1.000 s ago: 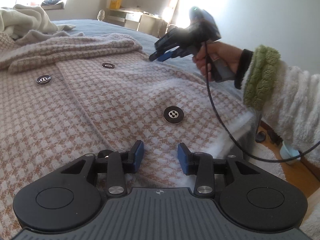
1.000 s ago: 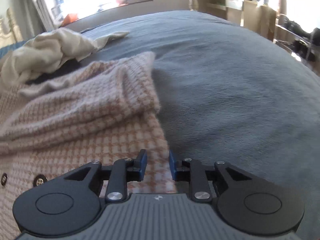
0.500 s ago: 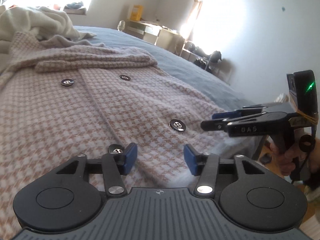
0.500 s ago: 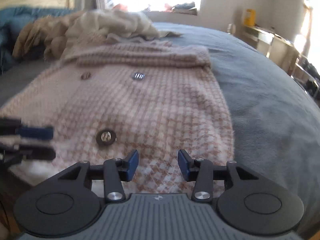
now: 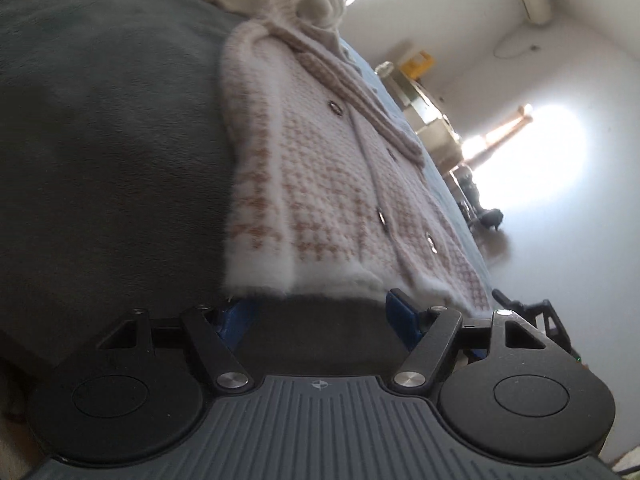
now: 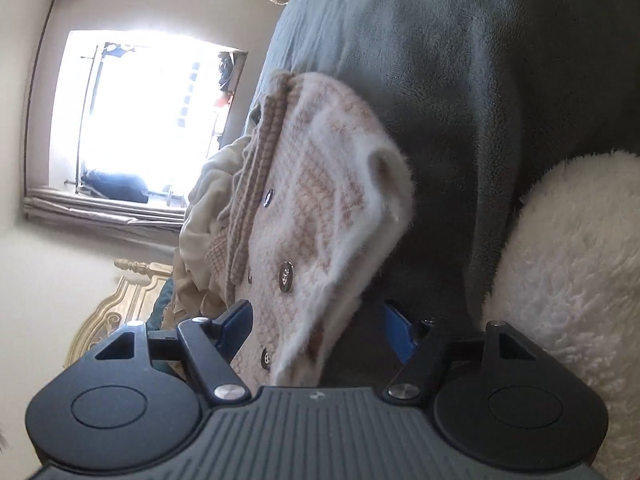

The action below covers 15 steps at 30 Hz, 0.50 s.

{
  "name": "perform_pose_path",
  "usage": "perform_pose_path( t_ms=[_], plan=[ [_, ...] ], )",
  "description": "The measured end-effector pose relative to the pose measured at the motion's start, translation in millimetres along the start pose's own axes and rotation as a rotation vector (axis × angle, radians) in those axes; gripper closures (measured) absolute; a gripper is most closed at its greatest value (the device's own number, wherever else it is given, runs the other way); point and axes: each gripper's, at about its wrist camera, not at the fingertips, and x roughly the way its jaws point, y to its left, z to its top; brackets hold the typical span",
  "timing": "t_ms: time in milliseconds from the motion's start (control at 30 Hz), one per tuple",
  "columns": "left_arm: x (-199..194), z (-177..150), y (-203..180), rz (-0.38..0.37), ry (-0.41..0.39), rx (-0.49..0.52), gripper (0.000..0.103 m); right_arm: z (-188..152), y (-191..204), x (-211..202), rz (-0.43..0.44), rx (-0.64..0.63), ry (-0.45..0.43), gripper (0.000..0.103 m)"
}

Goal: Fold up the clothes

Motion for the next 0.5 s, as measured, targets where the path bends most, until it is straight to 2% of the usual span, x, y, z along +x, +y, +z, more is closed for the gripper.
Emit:
perform_pose_path(
  t_ms=[100, 233, 300, 400, 500],
  plan=[
    [-5.1, 5.9, 6.2, 0.032, -0.059, -0.027, 0.031, 5.7, 2.7, 15.6, -0.020, 0.019, 0.003, 0.029],
    [-9.6, 12.3, 10.9, 0.027, -0.119, -0.053, 0.031, 5.5, 9.8, 23.1, -0.010, 0.010, -0.023, 0.032],
    [-5.3, 14.2, 13.7, 0.026, -0.112, -0.067, 0.032, 3.6, 7.5, 24.4, -0.013, 0.020, -0.032, 0.033],
    [2.4, 16.2, 17.2, 0.019, -0.094, -0.082, 0.035, 0.2, 1.6, 29.1, -0.015, 0.055, -0.016, 0.040],
    [5.9, 17.0, 16.0, -0.007, -0.091, -0.073, 0.052, -9.9, 2.1, 36.5, 0.006, 0.060, 0.043, 0.043]
  ],
)
